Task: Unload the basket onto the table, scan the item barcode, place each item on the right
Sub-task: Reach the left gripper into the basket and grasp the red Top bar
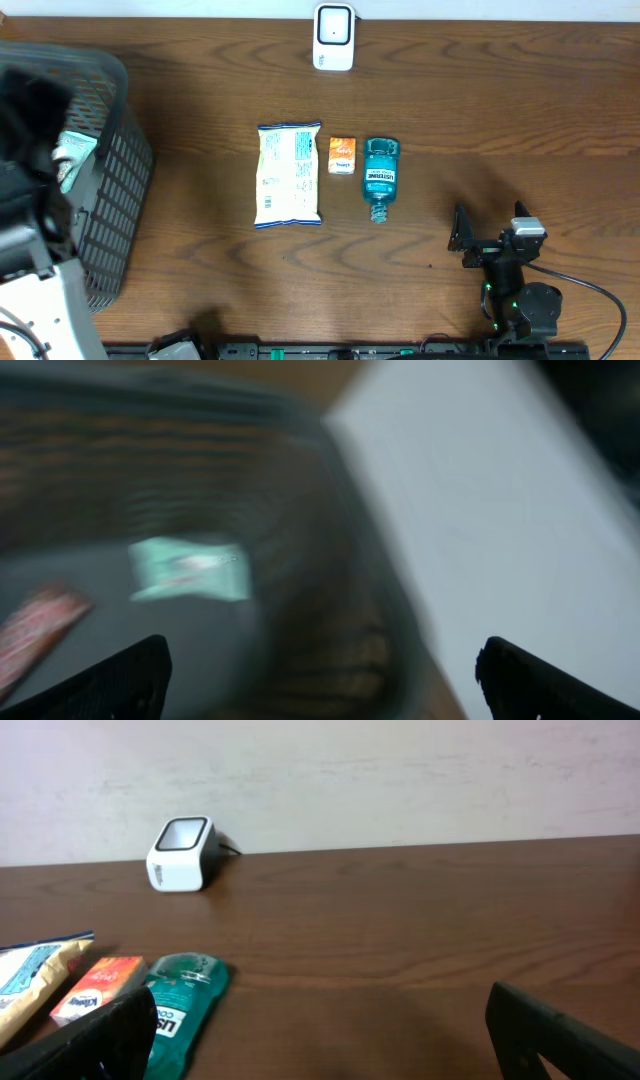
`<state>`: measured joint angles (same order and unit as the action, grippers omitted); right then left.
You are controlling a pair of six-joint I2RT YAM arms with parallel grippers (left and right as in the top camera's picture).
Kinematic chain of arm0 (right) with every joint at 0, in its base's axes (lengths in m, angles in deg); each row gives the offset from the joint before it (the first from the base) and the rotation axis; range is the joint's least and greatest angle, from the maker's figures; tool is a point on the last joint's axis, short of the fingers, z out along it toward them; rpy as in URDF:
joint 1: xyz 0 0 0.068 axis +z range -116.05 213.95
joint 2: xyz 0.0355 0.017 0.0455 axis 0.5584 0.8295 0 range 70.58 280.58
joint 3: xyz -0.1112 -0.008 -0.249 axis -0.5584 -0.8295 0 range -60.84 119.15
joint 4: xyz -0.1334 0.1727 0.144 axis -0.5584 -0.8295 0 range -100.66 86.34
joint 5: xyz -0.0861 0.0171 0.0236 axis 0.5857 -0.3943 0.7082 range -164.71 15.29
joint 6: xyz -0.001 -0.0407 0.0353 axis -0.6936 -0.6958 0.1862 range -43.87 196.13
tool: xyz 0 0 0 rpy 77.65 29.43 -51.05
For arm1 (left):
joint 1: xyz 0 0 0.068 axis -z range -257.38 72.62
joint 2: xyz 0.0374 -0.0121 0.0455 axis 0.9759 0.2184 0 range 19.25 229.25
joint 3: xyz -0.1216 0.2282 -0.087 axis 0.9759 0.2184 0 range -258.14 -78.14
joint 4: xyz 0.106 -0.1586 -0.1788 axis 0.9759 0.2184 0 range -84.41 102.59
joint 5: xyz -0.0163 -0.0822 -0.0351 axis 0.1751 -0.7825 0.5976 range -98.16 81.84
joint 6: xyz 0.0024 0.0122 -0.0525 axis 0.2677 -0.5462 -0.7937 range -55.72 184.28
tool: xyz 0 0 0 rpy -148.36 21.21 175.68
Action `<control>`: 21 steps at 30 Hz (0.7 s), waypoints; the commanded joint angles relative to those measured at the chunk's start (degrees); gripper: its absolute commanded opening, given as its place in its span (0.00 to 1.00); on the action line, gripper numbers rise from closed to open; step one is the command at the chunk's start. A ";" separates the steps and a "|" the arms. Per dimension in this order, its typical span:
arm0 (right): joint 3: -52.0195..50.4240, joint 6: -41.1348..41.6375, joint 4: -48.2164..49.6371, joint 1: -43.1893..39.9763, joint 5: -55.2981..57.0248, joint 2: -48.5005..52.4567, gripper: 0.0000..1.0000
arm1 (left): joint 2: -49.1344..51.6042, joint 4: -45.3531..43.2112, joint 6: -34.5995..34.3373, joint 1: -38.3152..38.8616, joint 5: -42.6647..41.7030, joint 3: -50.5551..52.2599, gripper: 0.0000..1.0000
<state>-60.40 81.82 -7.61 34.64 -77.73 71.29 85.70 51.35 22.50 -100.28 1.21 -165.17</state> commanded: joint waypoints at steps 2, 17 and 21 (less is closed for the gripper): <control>-0.13 0.68 -0.13 0.44 0.09 -0.28 0.99 | 2.91 9.53 -11.65 -10.84 0.37 -1.05 0.98; -0.13 0.68 -0.13 0.44 0.09 -0.28 0.99 | 19.67 9.35 2.38 -25.00 0.33 13.46 0.97; -0.13 0.68 -0.13 0.44 0.09 -0.26 0.99 | 20.24 -1.09 16.50 -24.98 -3.56 20.79 0.98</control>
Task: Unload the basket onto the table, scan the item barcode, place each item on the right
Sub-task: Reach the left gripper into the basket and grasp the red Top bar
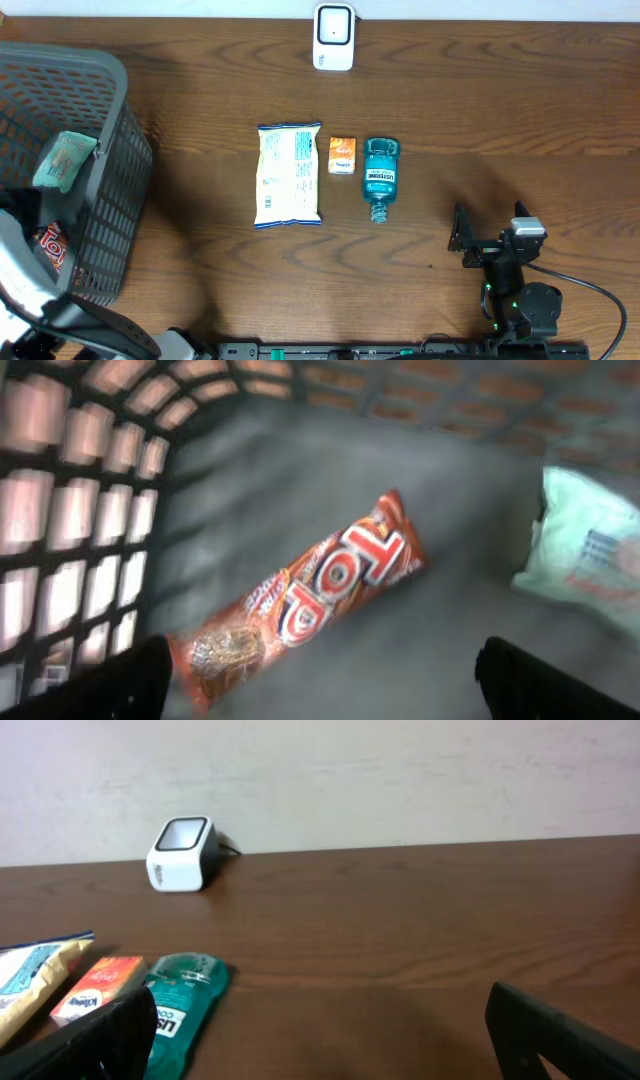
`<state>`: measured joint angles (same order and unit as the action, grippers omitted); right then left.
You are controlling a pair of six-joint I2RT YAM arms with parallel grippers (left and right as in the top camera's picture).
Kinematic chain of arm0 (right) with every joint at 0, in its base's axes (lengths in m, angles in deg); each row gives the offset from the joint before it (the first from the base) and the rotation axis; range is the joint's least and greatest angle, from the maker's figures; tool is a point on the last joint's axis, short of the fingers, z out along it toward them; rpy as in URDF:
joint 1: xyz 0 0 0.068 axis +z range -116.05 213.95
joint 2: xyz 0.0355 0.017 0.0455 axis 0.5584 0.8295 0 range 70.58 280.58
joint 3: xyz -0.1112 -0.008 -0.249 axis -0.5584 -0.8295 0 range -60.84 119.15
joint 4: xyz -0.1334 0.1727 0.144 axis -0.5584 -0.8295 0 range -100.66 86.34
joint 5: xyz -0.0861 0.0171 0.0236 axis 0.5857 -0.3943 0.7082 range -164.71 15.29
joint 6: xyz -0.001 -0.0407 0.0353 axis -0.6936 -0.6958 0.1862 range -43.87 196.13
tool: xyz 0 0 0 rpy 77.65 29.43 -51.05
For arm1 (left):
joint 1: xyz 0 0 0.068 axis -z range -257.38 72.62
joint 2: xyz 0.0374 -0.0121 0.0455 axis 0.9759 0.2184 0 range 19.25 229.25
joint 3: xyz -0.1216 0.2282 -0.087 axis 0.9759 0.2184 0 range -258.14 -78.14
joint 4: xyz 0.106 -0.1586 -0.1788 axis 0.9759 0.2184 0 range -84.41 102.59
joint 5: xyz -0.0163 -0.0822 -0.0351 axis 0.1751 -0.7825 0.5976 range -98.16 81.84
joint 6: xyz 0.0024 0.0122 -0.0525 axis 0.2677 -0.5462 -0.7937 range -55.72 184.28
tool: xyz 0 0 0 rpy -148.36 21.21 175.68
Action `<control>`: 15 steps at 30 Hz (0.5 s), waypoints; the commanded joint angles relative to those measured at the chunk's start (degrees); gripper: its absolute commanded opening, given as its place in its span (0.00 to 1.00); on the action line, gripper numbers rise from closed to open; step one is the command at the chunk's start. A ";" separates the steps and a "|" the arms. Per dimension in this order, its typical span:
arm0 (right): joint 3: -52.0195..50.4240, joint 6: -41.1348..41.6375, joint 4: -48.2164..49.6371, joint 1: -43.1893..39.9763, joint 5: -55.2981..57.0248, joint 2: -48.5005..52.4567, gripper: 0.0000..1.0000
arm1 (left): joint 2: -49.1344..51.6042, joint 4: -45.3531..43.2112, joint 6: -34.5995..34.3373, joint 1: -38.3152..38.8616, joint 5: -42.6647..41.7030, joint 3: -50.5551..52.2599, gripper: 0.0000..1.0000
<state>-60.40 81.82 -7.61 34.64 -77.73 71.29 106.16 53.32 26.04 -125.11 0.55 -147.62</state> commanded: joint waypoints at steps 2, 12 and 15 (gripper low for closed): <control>-0.13 0.68 -0.13 0.44 0.09 -0.28 0.99 | -0.09 -8.00 16.37 -0.15 -5.53 7.19 0.98; -0.13 0.68 -0.13 0.44 0.09 -0.26 0.99 | -0.02 -22.91 23.43 -0.15 -3.91 22.36 0.98; -0.13 0.68 -0.13 0.44 0.09 -0.26 0.99 | 0.00 -24.55 23.41 -0.15 -0.90 24.55 0.98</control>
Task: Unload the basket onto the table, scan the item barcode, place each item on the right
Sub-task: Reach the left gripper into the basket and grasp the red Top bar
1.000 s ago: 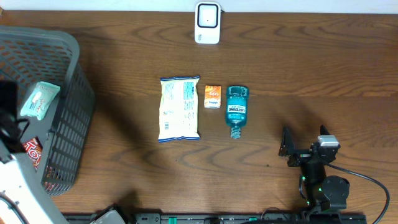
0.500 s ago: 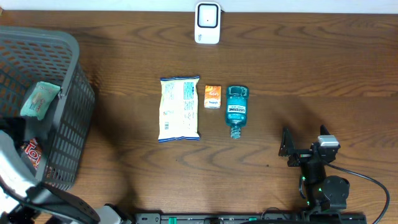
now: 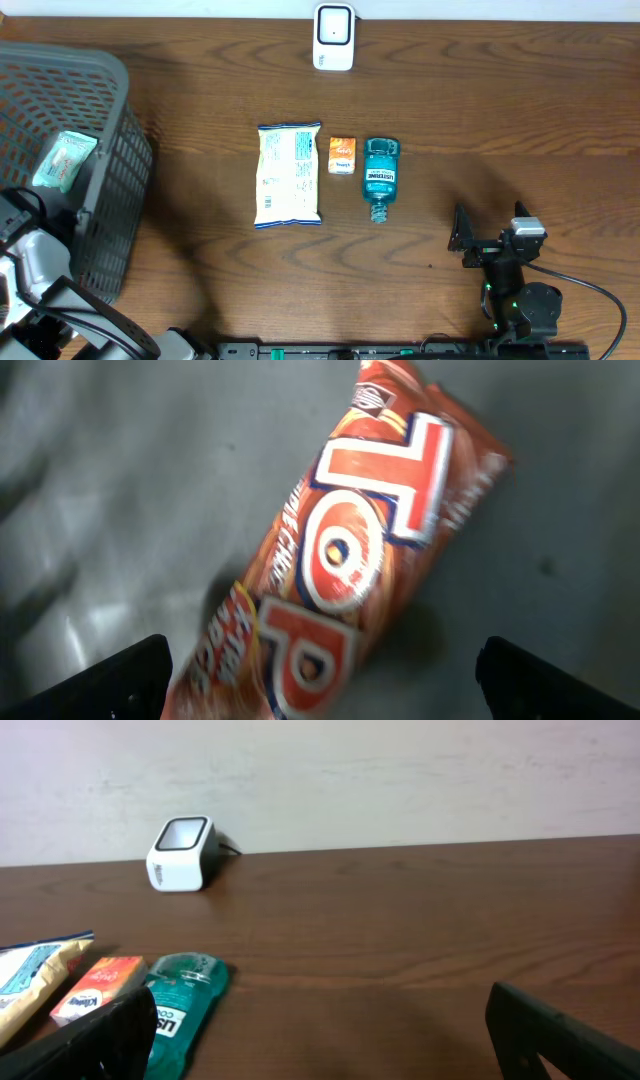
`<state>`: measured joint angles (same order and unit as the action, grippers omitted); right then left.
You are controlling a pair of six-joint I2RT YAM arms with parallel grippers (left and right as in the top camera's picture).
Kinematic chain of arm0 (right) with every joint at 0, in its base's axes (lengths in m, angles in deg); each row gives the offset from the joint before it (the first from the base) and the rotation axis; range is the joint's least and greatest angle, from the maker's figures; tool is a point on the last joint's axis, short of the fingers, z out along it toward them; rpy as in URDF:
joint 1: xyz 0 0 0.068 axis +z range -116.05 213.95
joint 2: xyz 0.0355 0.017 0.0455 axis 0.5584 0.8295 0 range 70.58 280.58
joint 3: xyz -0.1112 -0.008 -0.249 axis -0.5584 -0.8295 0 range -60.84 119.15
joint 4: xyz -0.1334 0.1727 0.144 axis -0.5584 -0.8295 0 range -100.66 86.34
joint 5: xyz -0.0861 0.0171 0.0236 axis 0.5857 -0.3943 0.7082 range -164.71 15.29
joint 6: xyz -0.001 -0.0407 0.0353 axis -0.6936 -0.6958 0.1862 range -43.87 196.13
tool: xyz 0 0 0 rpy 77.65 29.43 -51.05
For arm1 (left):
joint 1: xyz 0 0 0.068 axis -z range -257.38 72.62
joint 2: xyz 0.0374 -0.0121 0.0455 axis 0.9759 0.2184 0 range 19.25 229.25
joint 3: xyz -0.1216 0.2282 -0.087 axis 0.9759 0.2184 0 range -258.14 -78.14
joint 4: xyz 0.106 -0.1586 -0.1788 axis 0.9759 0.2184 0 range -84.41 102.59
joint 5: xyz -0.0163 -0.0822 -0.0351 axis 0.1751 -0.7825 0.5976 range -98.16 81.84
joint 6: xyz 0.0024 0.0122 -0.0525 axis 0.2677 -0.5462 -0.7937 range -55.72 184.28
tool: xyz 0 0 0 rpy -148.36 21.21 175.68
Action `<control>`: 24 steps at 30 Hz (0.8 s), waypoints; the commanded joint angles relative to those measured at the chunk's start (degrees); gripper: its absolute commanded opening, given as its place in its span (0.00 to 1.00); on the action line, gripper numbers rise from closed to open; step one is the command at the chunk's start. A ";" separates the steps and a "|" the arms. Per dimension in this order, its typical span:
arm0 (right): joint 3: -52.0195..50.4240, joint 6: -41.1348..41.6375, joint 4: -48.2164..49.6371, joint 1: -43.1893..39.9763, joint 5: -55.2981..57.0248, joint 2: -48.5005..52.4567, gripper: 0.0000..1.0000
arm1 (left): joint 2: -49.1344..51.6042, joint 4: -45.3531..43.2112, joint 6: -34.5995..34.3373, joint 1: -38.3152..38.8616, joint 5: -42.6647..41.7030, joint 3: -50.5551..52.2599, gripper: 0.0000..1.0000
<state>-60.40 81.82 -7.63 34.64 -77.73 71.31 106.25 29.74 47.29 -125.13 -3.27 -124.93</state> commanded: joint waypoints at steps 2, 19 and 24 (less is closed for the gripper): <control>-0.13 0.68 -0.11 0.44 0.09 -0.28 0.99 | -0.09 -1.16 2.14 -0.13 3.56 2.67 0.98; -0.13 0.68 -0.11 0.44 0.09 -0.28 0.99 | 0.46 -2.23 -3.89 -0.13 0.04 9.66 0.52; -0.13 0.68 -0.11 0.44 0.09 -0.28 0.99 | 1.25 -2.93 -3.89 -0.15 0.07 9.75 0.22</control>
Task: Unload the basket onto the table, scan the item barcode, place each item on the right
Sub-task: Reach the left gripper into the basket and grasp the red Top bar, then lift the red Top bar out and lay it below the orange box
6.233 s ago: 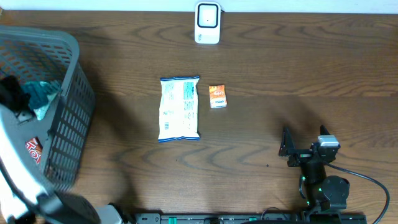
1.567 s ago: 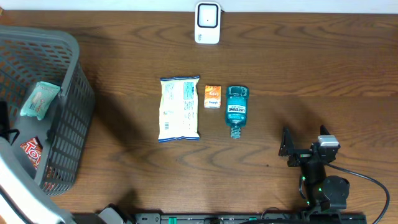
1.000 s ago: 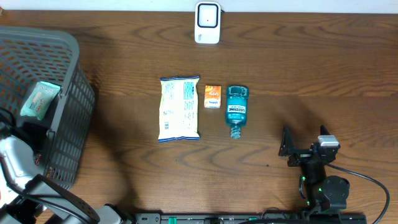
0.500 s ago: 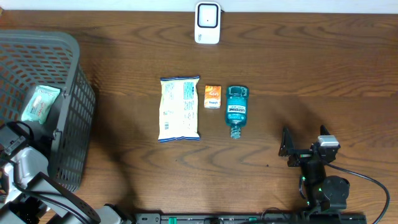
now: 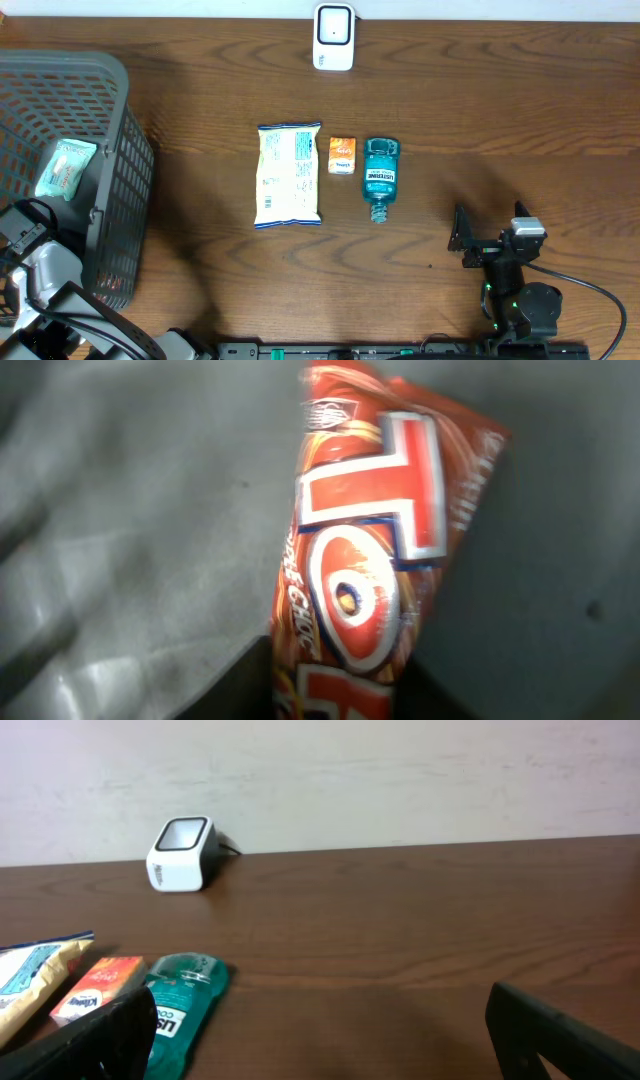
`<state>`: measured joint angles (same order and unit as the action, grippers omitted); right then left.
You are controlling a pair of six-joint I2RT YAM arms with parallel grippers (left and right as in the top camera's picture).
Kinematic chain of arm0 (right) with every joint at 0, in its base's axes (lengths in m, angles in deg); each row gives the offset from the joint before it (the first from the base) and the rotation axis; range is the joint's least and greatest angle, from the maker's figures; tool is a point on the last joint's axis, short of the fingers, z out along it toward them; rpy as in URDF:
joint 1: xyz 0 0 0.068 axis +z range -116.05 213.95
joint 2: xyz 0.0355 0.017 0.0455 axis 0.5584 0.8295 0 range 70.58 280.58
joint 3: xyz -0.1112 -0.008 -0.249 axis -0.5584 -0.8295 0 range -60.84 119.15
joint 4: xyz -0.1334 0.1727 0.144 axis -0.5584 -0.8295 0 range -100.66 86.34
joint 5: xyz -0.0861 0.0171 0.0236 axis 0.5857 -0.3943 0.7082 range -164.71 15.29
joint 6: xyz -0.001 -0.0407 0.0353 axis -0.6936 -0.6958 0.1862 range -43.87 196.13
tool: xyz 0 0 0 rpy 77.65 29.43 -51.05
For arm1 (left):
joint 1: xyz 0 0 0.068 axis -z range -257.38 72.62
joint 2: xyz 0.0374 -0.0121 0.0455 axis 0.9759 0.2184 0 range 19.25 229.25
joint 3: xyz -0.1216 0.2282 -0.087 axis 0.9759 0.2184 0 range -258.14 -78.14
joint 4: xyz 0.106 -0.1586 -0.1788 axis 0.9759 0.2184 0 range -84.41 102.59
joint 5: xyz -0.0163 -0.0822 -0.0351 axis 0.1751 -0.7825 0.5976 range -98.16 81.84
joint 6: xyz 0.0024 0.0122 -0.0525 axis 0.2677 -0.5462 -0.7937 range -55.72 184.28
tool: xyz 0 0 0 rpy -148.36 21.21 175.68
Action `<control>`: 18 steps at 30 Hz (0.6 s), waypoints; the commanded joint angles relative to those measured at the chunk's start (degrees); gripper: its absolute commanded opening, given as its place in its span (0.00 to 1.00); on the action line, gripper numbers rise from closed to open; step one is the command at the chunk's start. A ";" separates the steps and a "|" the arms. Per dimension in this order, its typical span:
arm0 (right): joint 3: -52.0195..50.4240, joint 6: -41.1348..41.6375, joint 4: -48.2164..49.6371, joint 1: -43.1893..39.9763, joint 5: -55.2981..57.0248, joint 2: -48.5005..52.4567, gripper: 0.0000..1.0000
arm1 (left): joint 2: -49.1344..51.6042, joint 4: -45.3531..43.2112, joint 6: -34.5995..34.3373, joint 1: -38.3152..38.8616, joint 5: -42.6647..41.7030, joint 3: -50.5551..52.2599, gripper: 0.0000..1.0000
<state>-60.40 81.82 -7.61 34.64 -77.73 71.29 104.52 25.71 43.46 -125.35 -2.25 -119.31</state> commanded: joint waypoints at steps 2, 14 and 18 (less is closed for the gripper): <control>-0.13 0.68 -0.13 0.44 0.09 -0.26 0.99 | 2.91 0.98 -0.33 0.09 -0.98 3.13 0.09; -0.13 0.68 -0.13 0.44 0.09 -0.28 0.99 | 0.74 19.54 -0.46 0.09 -5.11 -30.16 0.07; -0.13 0.68 -0.13 0.44 0.09 -0.28 0.99 | 0.74 23.76 -2.29 0.09 -11.43 -41.64 0.07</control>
<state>-60.40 81.82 -7.61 34.64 -77.73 71.29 106.03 47.53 42.94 -125.33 -7.45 -152.88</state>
